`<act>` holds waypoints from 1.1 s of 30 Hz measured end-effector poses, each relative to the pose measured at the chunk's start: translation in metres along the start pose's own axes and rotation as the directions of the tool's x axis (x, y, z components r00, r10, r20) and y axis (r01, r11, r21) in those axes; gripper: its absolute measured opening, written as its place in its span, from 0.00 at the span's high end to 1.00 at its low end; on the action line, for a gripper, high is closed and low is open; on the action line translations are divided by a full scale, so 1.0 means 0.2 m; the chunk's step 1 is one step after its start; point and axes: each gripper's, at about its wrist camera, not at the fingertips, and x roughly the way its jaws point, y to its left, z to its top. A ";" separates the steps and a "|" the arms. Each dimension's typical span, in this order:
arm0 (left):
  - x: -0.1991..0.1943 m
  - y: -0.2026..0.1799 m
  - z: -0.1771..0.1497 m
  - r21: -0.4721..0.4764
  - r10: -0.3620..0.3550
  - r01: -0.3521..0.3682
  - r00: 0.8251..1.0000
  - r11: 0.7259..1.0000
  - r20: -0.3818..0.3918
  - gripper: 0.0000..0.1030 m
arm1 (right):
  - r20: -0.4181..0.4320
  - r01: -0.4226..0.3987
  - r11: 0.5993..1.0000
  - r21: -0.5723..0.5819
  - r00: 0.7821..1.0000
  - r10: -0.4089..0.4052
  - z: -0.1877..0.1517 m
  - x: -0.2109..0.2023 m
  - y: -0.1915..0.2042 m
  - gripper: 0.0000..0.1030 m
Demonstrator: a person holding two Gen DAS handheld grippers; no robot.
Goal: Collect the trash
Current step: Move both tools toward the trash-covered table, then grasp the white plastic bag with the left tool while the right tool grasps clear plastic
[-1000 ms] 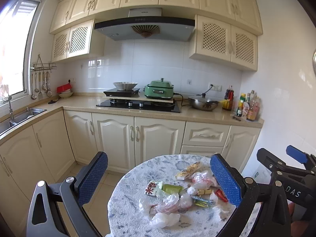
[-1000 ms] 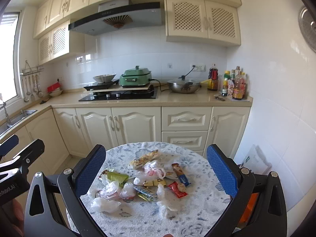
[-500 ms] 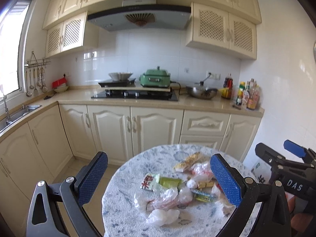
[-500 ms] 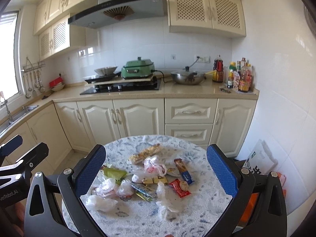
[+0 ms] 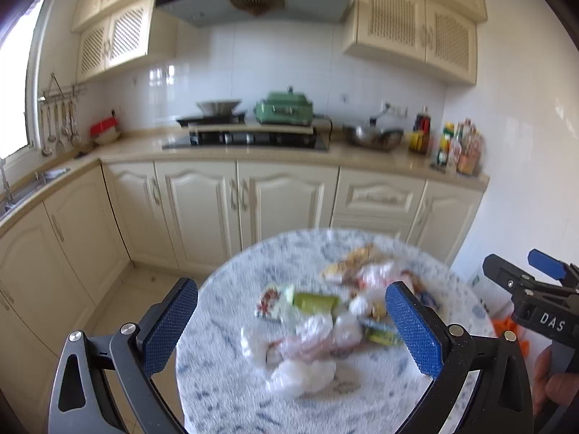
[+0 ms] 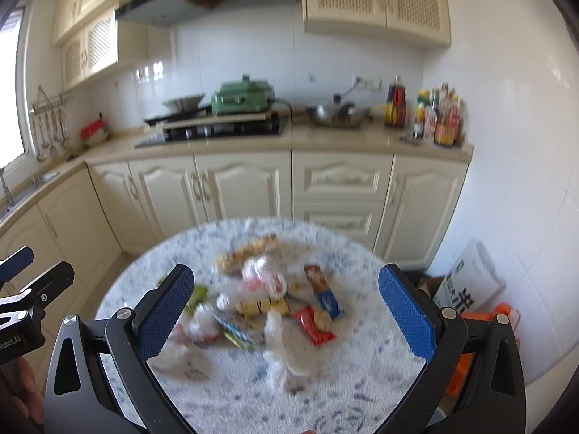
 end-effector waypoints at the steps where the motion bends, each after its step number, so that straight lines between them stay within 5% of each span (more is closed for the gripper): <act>1: 0.03 0.00 -0.03 0.006 0.002 -0.002 1.000 1.000 -0.028 0.01 | -0.022 0.002 1.000 0.002 1.000 -0.002 -0.03 0.03 -0.01 0.00; 16: 0.32 0.04 -0.16 0.019 -0.012 0.018 0.964 1.000 -0.265 0.01 | -0.288 -0.033 0.999 0.007 0.957 0.033 -0.41 0.44 -0.06 0.03; 27: 0.61 0.06 -0.23 0.025 0.012 -0.003 0.933 1.000 -0.358 0.01 | -0.384 -0.090 0.996 0.017 0.919 0.090 -0.57 0.68 -0.05 0.27; 29: 0.66 0.05 -0.23 0.024 0.013 -0.004 0.928 1.000 -0.373 0.05 | -0.370 -0.092 0.996 0.010 0.925 0.089 -0.57 0.69 -0.05 0.36; 33: 0.73 0.05 -0.26 -0.024 -0.051 0.045 0.914 0.999 -0.402 0.29 | -0.364 -0.102 0.994 -0.034 0.928 0.083 -0.55 0.72 -0.02 0.48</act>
